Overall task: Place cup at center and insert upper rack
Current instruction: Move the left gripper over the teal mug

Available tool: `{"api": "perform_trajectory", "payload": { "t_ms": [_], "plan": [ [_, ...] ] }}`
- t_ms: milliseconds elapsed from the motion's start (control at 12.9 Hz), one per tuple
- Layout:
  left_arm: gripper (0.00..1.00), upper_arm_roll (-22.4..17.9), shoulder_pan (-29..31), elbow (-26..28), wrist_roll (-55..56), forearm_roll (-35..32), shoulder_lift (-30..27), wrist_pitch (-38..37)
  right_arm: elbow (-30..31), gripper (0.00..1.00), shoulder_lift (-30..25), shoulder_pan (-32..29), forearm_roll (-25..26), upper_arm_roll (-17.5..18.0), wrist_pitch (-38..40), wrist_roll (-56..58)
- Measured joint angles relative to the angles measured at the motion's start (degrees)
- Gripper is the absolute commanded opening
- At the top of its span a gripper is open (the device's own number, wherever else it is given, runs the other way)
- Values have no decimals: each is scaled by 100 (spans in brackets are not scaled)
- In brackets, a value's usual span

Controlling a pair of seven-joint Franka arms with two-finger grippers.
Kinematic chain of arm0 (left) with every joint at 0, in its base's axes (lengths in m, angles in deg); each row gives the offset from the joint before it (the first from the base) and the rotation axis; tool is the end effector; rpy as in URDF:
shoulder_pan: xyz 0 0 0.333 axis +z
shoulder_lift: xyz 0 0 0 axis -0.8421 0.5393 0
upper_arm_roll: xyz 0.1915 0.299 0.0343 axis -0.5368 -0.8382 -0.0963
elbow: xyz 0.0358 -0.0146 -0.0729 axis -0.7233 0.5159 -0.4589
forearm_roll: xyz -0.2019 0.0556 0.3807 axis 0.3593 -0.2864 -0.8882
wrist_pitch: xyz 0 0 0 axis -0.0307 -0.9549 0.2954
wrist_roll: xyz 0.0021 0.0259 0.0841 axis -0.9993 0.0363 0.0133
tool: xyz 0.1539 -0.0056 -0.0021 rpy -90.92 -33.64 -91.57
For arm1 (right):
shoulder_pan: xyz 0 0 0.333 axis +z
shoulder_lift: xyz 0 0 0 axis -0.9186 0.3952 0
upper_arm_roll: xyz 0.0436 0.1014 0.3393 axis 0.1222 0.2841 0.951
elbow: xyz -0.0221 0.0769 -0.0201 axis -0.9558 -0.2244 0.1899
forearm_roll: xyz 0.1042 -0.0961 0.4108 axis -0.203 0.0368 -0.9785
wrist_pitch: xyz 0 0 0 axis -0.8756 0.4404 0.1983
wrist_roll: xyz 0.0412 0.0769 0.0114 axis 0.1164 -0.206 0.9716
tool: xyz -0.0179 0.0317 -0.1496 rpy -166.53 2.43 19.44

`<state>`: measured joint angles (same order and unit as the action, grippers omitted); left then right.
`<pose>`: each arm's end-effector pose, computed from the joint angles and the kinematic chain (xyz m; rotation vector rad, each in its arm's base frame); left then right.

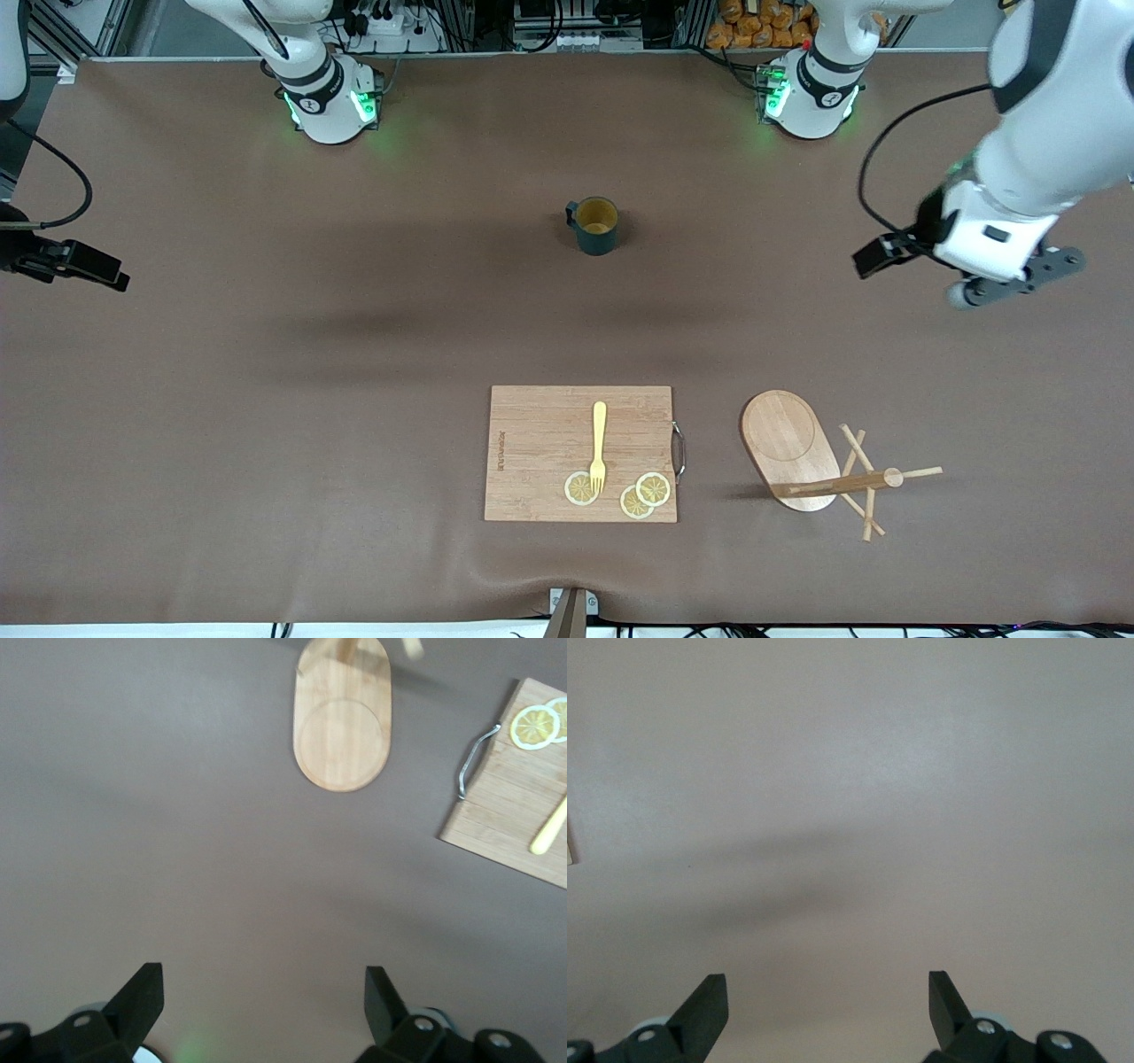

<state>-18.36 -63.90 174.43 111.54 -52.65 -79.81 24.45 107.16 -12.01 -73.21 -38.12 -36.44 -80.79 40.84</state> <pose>0.5974 -0.1641 0.5536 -3.0560 -0.6043 0.1220 0.6297 -0.0590 0.5741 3.1201 -0.2060 -0.0645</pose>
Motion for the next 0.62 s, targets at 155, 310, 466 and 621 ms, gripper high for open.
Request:
{"api": "perform_trajectory", "payload": {
  "t_ms": [155, 310, 466, 621],
  "plan": [
    [100, 479, -113, -4, 1173, 0, -3, -22, 3, 100, 0, 48, 0, -23, -6, 0],
    [100, 951, -306, -3, 2380, -2, -2, -36, 4, 100, 0, 157, 0, -55, -10, -5],
    [100, 1446, -442, 10, 3446, -61, 11, -46, 4, 100, 0, 322, 0, -165, -9, -8],
    [100, 1898, -690, 46, 4422, -360, 68, -54, 5, 100, 0, 377, 0, -210, -5, -13]
  ]
}}
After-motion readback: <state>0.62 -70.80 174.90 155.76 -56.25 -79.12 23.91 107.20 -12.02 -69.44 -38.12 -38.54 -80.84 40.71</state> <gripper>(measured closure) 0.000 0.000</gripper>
